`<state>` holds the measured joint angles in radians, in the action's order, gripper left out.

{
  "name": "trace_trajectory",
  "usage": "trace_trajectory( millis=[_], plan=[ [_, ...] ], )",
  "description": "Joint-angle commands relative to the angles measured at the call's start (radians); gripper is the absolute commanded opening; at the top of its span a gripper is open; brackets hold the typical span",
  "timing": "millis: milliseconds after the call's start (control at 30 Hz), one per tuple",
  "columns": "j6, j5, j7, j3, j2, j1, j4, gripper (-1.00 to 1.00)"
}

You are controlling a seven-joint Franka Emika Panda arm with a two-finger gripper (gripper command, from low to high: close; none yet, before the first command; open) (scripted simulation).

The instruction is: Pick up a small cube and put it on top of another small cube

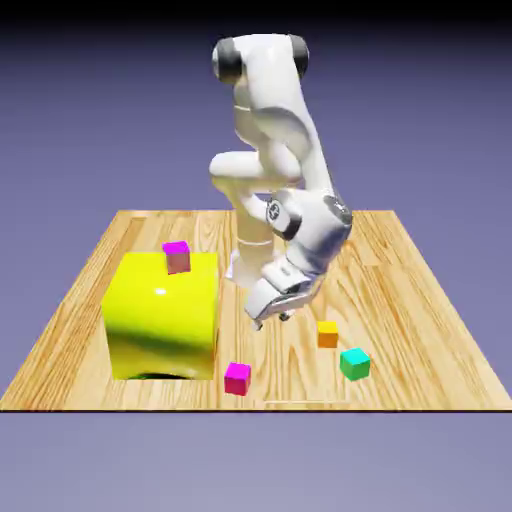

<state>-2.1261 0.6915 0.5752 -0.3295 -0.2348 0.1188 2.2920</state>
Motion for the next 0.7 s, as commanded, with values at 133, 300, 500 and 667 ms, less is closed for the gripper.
trace_trajectory(
  millis=[133, 300, 500, 667],
  plan=[
    [0.205, 0.156, -0.037, -0.074, -0.181, 0.029, -0.117, 0.0],
    [0.41, 0.311, -0.075, -0.148, -0.362, 0.059, -0.233, 0.0],
    [0.518, 0.469, -0.081, -0.172, -0.526, 0.1, -0.303, 0.0],
    [0.561, 0.424, -0.102, -0.203, -0.494, 0.08, -0.319, -1.0]
  ],
)
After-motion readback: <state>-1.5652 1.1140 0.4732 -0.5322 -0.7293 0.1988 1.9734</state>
